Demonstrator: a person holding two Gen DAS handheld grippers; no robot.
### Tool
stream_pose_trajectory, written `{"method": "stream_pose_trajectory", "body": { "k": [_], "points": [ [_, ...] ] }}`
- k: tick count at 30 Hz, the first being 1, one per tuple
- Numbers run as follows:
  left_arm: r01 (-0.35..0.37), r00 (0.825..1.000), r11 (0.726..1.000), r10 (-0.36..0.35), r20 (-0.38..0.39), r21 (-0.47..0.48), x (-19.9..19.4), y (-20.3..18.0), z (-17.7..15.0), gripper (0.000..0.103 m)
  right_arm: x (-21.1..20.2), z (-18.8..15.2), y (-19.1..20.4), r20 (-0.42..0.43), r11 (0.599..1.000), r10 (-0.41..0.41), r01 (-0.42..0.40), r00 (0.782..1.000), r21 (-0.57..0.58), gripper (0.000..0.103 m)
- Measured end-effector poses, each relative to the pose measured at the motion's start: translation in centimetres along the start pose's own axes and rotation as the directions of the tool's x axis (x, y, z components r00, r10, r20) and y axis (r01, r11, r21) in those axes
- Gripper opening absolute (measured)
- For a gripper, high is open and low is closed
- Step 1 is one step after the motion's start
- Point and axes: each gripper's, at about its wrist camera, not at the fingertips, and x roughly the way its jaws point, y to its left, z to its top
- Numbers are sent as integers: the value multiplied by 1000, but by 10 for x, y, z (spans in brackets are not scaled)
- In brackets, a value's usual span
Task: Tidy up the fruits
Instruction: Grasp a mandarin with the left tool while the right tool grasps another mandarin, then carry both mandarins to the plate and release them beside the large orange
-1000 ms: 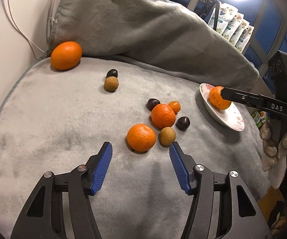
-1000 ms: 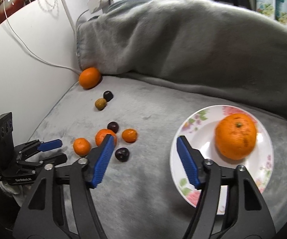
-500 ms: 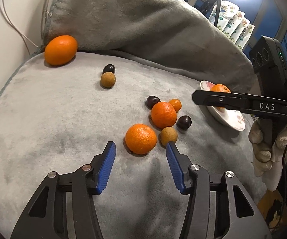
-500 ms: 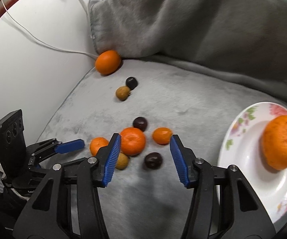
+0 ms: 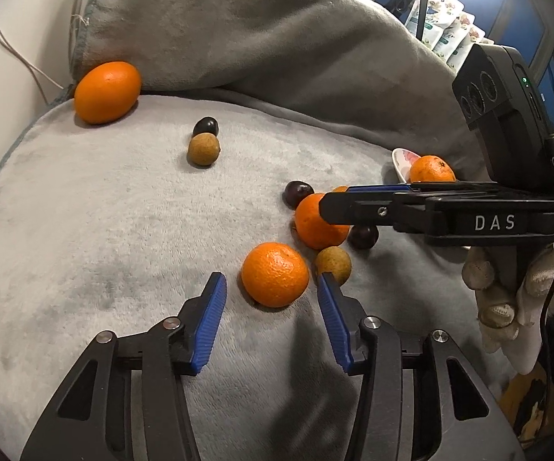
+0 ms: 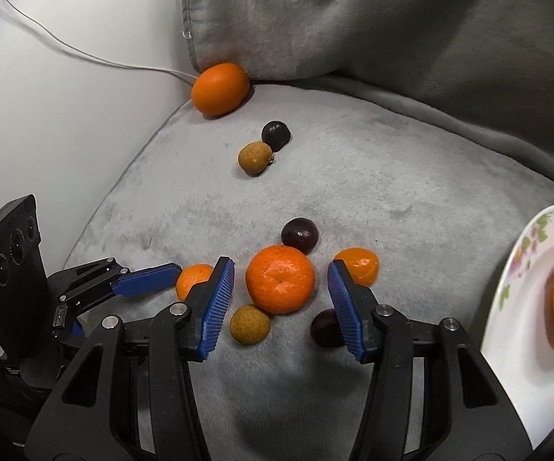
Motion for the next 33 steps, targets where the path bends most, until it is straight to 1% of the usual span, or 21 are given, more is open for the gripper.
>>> {"method": "stream_pose_trajectory", "body": {
  "k": [10, 13, 14, 16, 17, 20, 25, 33],
  "points": [
    [-3, 1000, 1000, 4, -18, 7, 7, -2, -1, 43, 13, 5, 6, -39, 1000, -15, 14, 999, -28, 54],
    [1, 1000, 1000, -1, -17, 5, 9, -2, -1, 40, 17, 4, 9, -57, 999, -30, 27, 998, -45, 53],
    [2, 1000, 1000, -2, -17, 4, 9, -2, -1, 39, 19, 3, 10, -62, 998, -37, 34, 997, -53, 52],
    [3, 1000, 1000, -3, -16, 5, 9, -2, -1, 38, 20, 2, 11, -63, 997, -56, 52, 996, -61, 44],
    [4, 1000, 1000, -4, -16, 7, 8, -1, -1, 36, 21, 2, 9, -65, 997, -56, 53, 996, -56, 44],
    [-1, 1000, 1000, 1, -13, 12, 9, -2, -1, 36, 21, 2, 5, -63, 999, -36, 34, 997, -28, 44],
    [-3, 1000, 1000, 3, -6, 11, 9, -2, -1, 35, 20, 1, 3, -56, 999, -28, 27, 998, -19, 43],
    [-6, 1000, 1000, 6, 12, -5, 1, 2, -1, 34, 6, 4, 3, -18, 1000, -14, 14, 1000, -4, 43]
  ]
}}
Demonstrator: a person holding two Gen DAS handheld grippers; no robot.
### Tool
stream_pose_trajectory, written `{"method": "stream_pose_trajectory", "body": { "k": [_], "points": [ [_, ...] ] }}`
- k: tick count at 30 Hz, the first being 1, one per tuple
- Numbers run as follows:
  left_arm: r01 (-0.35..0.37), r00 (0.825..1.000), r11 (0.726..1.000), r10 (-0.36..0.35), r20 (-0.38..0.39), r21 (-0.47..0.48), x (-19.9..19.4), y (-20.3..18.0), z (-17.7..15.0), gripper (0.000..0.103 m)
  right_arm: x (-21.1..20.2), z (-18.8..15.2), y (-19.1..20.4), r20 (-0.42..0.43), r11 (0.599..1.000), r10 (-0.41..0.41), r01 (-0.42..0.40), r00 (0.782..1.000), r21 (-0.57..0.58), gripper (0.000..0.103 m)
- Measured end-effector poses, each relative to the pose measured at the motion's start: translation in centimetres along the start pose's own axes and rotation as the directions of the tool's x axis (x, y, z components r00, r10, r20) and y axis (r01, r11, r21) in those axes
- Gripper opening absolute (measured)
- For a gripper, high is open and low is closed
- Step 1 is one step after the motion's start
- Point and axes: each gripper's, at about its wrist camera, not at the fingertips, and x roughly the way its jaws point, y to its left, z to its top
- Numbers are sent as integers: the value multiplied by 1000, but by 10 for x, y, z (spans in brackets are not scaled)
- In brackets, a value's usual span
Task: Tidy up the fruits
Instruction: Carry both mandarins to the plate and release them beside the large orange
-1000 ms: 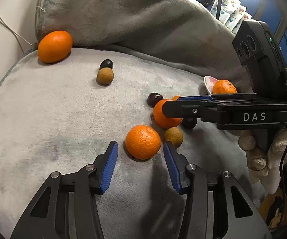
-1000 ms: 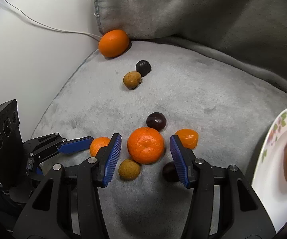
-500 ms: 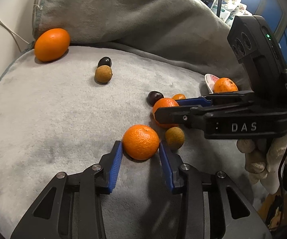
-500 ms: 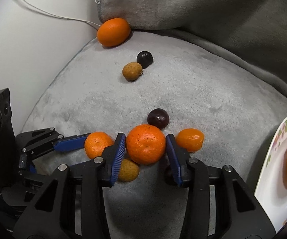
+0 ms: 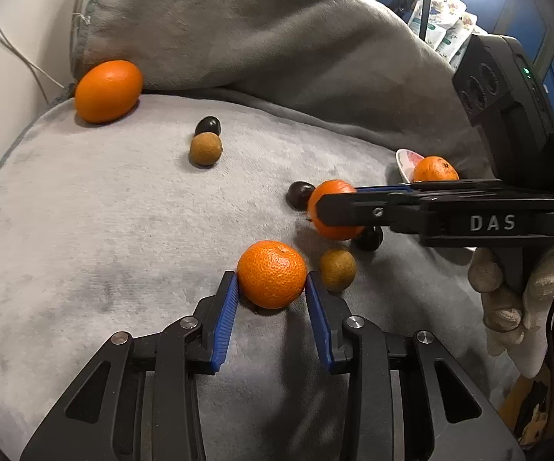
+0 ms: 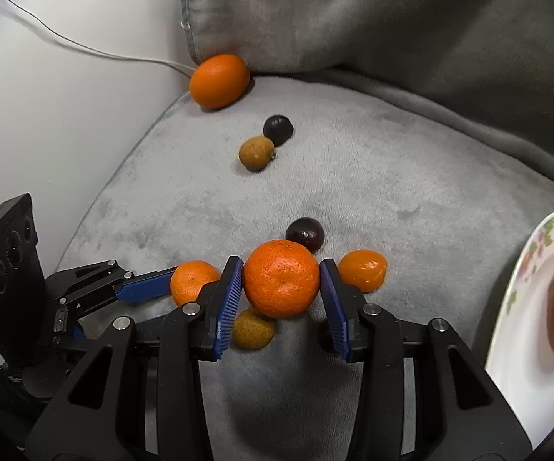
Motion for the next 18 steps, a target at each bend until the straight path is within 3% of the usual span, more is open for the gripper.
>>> {"method": "stream_pose_trajectory", "body": {
  "k": [9, 18],
  "points": [
    [2, 1000, 1000, -2, 31, -14, -16, 2, 1, 34, -36, -2, -4, 80, 1000, -8, 7, 997, 14, 43],
    [22, 998, 1000, -23, 66, 11, -22, -17, 11, 34, -85, -24, -26, 167, 996, -69, 60, 984, 58, 43]
  ]
}}
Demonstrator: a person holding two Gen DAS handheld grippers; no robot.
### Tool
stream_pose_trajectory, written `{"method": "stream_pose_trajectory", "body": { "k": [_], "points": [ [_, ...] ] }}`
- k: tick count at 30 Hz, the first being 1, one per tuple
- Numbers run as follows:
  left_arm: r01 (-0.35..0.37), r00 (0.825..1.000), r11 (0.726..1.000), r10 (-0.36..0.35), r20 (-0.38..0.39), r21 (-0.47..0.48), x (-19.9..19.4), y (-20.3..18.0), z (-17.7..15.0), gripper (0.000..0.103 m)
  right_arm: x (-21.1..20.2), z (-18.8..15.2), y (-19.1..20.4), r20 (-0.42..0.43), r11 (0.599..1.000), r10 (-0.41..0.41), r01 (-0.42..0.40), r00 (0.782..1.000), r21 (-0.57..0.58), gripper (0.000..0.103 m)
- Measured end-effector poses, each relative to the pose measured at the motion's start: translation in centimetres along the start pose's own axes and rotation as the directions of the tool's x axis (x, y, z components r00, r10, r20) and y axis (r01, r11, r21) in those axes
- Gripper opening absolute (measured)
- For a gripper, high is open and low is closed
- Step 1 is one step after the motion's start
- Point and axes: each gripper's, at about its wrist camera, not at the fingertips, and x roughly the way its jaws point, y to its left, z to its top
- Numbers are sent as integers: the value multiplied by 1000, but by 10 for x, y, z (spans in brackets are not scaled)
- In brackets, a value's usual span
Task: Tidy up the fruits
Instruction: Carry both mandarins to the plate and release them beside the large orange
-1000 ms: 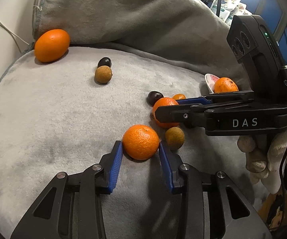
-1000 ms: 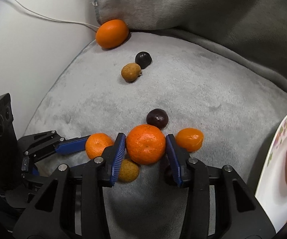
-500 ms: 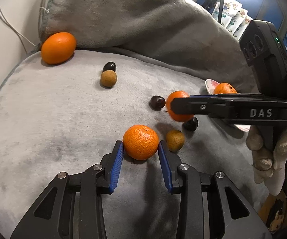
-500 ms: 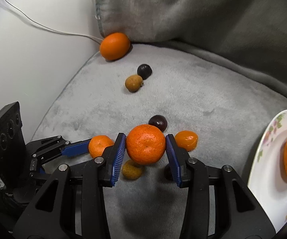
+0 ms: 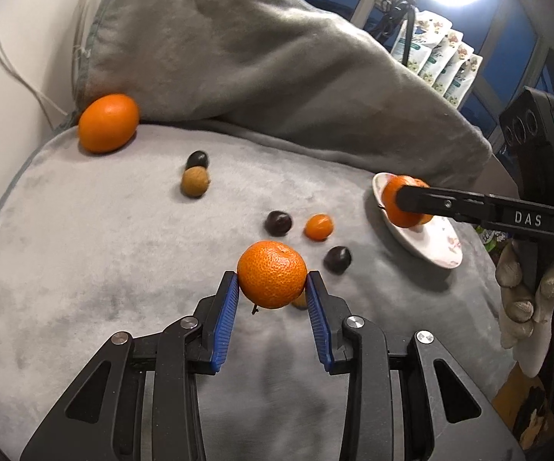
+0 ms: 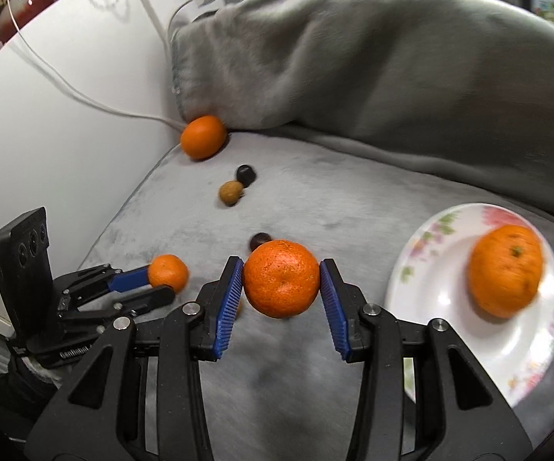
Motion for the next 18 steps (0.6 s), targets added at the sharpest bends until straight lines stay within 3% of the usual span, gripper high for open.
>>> {"method": "stream_pose_trajectory", "body": {
  "k": [18],
  "points": [
    [114, 993, 989, -115, 3, 91, 25, -66, 27, 34, -65, -54, -68, 47, 983, -158, 152, 986, 101, 43]
  ]
}}
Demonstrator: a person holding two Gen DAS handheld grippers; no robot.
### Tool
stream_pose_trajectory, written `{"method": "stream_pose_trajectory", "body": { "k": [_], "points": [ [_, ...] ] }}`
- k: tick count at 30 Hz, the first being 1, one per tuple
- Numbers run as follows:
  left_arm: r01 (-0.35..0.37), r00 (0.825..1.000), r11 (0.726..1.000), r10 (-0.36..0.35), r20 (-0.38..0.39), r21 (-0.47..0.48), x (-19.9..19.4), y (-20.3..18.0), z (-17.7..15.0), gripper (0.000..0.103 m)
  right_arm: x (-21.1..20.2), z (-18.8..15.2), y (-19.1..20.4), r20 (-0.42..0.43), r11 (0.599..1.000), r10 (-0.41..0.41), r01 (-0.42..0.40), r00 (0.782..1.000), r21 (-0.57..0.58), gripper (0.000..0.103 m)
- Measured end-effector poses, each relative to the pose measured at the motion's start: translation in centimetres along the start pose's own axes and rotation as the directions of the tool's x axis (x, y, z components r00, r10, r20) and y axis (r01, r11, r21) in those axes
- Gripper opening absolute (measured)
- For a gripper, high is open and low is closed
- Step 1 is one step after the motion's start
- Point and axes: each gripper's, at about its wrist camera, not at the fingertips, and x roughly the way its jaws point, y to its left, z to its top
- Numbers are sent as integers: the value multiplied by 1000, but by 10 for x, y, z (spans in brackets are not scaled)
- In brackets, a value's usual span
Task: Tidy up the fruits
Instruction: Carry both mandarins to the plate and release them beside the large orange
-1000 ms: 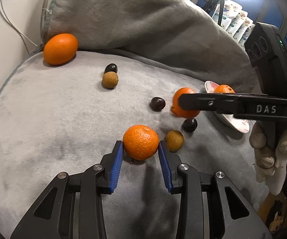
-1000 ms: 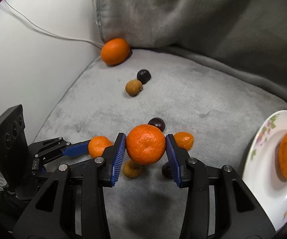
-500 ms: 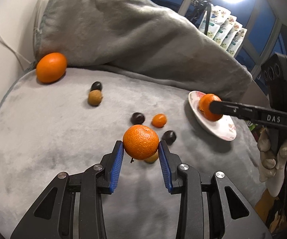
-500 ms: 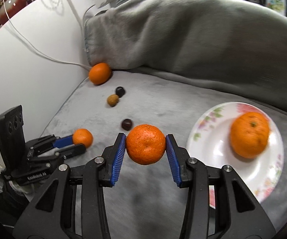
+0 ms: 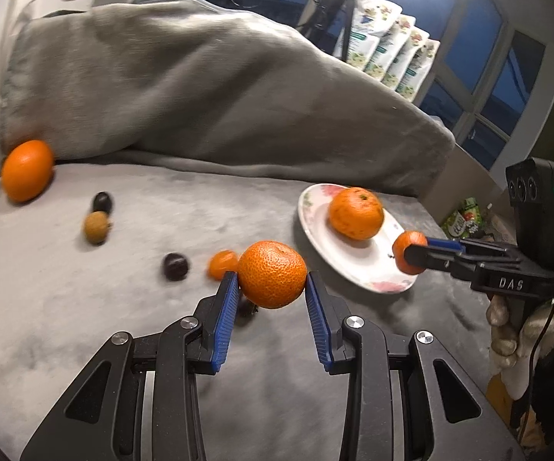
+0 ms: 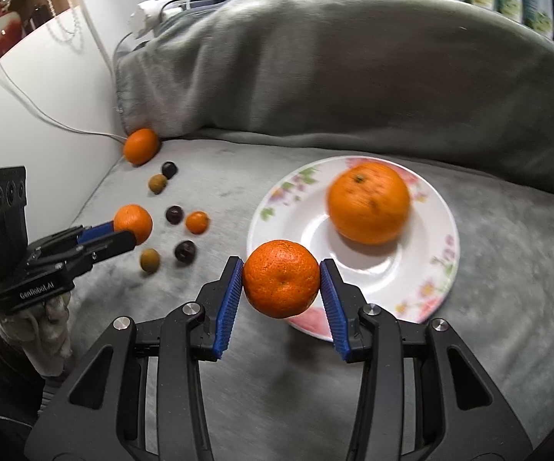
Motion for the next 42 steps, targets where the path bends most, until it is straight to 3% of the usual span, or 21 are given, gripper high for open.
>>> {"method": "stream_pose_trajectory", "body": {
  "k": [20, 40, 42],
  "points": [
    [61, 996, 996, -57, -63, 70, 48, -43, 18, 34, 3, -9, -30, -13, 995, -102, 102, 995, -15, 43],
    [72, 993, 992, -61, -97, 108, 64, -60, 21, 35, 1, -10, -48, -17, 987, -162, 162, 987, 6, 43],
    [67, 994, 991, -57, -93, 113, 64, -61, 21, 35, 0, -10, -49, -13, 986, -167, 167, 986, 10, 49]
  ]
}}
